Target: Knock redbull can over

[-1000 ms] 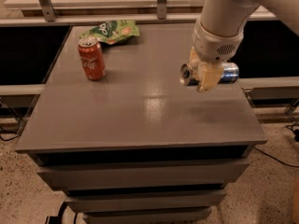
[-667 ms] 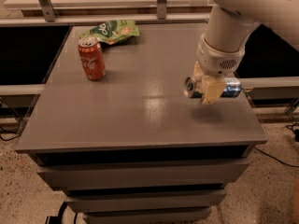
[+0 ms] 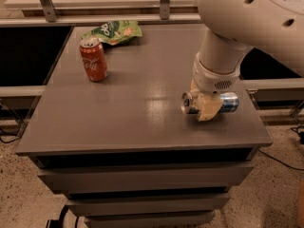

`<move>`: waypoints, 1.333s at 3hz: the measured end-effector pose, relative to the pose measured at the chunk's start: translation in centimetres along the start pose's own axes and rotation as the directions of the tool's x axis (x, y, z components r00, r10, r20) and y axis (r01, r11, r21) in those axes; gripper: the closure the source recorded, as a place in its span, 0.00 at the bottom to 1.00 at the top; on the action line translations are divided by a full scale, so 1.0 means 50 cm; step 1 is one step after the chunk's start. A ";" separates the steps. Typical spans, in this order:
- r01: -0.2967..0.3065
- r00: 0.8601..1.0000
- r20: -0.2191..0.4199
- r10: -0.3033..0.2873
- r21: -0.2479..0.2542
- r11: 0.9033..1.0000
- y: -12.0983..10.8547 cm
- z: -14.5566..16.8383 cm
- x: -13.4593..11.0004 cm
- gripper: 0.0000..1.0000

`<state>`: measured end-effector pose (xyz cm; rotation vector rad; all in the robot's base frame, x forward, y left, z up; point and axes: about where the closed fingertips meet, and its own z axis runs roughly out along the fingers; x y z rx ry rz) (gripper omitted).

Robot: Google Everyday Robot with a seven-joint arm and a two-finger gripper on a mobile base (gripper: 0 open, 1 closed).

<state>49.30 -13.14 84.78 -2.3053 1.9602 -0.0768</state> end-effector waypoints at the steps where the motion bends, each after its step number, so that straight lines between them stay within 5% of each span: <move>1: 0.004 1.000 -0.016 -0.004 0.000 1.000 0.011 0.008 -0.009 0.12; 2: -0.002 0.999 -0.047 0.002 -0.008 1.000 0.015 0.009 -0.011 0.00; 4: -0.007 0.998 -0.069 0.006 -0.009 1.000 0.019 0.005 -0.011 0.00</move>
Offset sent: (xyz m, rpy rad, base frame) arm -0.0099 0.0050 -0.0067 -0.0897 0.0108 -0.0201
